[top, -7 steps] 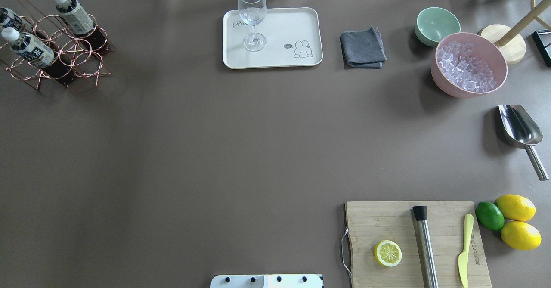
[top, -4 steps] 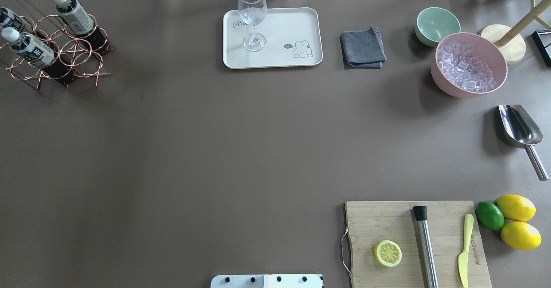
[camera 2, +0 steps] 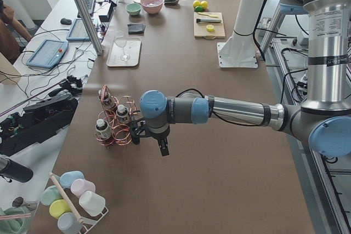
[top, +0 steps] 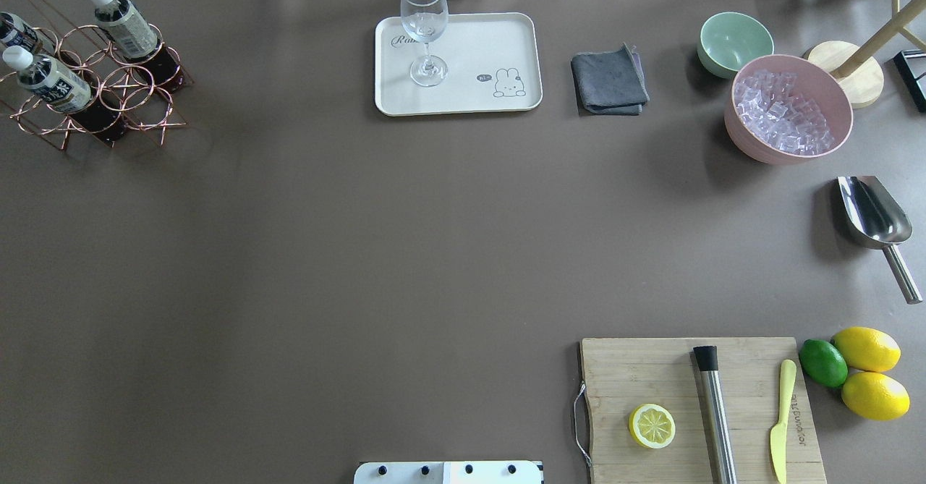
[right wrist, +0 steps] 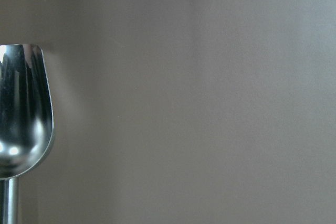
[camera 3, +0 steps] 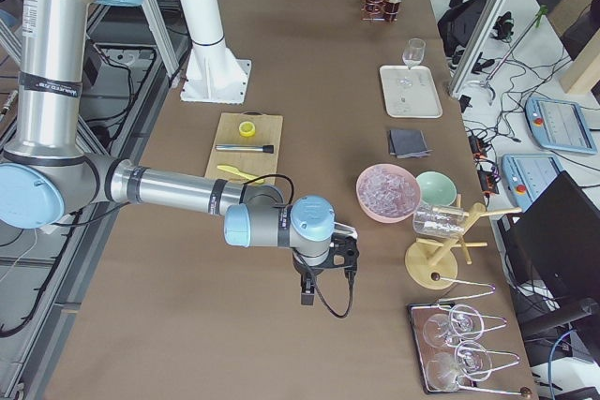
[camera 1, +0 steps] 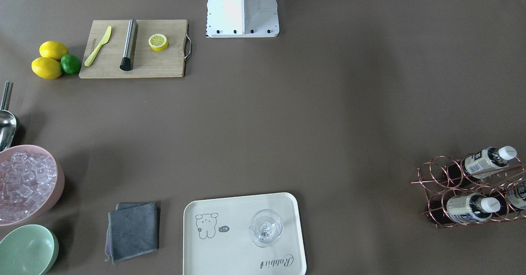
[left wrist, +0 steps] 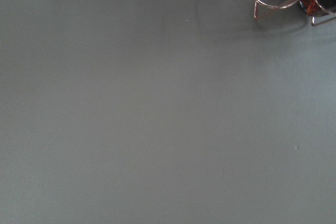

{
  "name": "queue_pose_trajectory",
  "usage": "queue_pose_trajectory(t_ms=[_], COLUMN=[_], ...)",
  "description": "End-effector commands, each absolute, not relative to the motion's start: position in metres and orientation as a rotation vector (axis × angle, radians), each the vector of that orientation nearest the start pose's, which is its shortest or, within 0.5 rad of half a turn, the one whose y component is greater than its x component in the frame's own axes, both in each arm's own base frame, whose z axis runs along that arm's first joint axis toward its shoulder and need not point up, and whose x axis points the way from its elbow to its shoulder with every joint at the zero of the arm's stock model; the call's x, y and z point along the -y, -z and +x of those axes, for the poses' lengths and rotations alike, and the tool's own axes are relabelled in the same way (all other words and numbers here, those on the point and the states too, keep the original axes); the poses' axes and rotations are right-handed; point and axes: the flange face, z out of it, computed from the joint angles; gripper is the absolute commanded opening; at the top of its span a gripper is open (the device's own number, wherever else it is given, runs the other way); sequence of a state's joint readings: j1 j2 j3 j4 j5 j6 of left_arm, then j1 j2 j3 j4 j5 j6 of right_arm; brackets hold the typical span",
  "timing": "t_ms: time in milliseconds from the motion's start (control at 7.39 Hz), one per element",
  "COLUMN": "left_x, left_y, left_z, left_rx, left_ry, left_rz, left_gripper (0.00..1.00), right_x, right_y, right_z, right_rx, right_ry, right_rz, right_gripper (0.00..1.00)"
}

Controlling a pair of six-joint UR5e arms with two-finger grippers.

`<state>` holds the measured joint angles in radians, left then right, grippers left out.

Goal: Take tea from basket to plate

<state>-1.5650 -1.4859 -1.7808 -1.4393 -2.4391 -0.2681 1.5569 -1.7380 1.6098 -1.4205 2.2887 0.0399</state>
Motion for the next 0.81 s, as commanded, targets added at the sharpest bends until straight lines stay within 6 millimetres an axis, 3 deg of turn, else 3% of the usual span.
queue_pose_trajectory(t_ms=[0, 135, 406, 676], left_x=[0.511, 0.514, 0.541, 0.549], left_y=[-0.555, -0.546, -0.507, -0.498], left_z=[-0.054, -0.051, -0.049, -0.055], left_rx=[-0.866, -0.903, -0.940, -0.950], left_ry=[0.588, 0.693, 0.861, 0.892], left_rz=[-0.214, -0.275, -0.337, -0.331], left_gripper=[0.98, 0.98, 0.98, 0.98], right_x=[0.421, 0.421, 0.421, 0.420], right_y=[-0.703, -0.702, -0.702, -0.702], right_z=[0.063, 0.063, 0.063, 0.063], right_rx=[0.718, 0.720, 0.720, 0.720], right_ry=[-0.017, -0.017, -0.017, -0.018], right_rz=[0.006, 0.006, 0.006, 0.007], right_gripper=[1.00, 1.00, 1.00, 1.00])
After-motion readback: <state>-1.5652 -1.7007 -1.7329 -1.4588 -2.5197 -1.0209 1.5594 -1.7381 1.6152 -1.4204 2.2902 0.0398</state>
